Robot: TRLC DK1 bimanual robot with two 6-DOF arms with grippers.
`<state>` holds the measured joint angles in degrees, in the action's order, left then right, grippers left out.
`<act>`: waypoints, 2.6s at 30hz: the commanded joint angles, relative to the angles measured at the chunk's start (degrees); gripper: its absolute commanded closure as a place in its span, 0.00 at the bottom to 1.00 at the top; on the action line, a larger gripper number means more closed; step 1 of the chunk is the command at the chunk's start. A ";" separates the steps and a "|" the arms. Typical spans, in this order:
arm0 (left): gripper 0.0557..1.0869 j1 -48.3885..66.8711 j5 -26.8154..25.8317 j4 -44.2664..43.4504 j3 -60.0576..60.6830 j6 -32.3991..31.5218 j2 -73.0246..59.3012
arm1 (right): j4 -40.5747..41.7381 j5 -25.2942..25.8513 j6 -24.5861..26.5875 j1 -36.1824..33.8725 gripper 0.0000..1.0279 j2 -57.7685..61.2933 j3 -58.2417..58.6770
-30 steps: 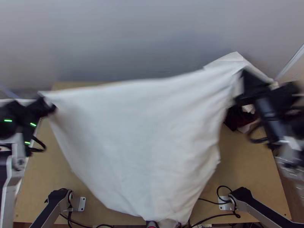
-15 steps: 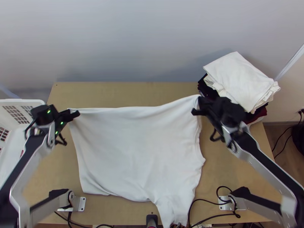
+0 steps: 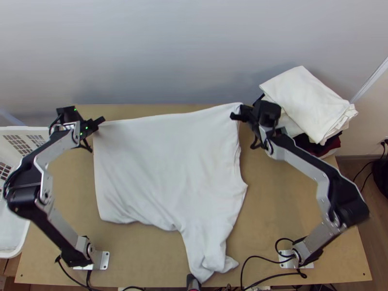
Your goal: Fold the t-shirt
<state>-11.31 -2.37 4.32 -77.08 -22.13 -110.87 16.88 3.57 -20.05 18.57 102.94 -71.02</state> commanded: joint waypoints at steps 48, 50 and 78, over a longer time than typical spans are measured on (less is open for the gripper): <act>0.09 -6.62 -22.85 39.01 -23.64 -6.26 6.63 | -72.70 -24.58 -29.52 -1.78 0.05 -13.90 -11.07; 0.09 -6.71 -22.94 39.98 -23.56 -5.38 8.39 | -76.03 -25.19 -28.99 -0.73 0.05 -17.68 -6.85; 0.09 -7.94 -22.41 41.65 -15.56 -3.80 19.81 | -71.99 -37.24 -23.89 14.30 0.49 -13.99 17.67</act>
<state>-18.41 -24.64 45.56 -94.08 -26.72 -93.12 -55.86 -33.06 -44.29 31.90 86.76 -54.68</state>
